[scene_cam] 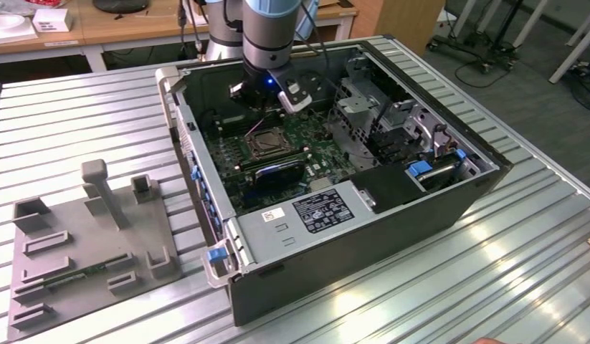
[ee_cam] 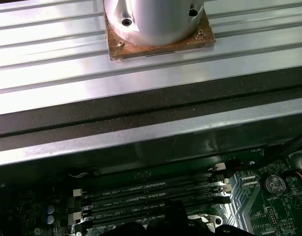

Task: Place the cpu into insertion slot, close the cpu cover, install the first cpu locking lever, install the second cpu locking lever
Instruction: 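Install the first cpu locking lever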

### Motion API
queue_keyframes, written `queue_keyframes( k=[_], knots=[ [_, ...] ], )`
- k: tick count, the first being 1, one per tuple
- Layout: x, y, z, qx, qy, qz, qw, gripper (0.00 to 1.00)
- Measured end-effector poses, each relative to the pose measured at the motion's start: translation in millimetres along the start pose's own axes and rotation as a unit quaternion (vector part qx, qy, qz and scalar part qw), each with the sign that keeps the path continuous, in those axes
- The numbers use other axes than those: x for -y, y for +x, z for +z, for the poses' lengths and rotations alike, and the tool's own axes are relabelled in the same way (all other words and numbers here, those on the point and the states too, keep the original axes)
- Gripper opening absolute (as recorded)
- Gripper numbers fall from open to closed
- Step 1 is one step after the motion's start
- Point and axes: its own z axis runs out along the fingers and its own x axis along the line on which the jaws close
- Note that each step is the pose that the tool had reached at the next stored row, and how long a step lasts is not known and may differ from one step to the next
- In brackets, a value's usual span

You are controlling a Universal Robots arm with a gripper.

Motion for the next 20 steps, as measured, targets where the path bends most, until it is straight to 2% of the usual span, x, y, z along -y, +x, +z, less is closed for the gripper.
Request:
queue_keyframes(
  k=[7,13,20],
  knots=[
    [0.9,0.0,1.6,0.0009,0.0033,-0.001,0.99999,0.10],
    [2.5,0.4,6.0,0.0022,0.0035,-0.001,0.99999,0.10],
    [2.9,0.5,7.5,0.0023,0.0036,-0.001,0.99999,0.10]
  ],
)
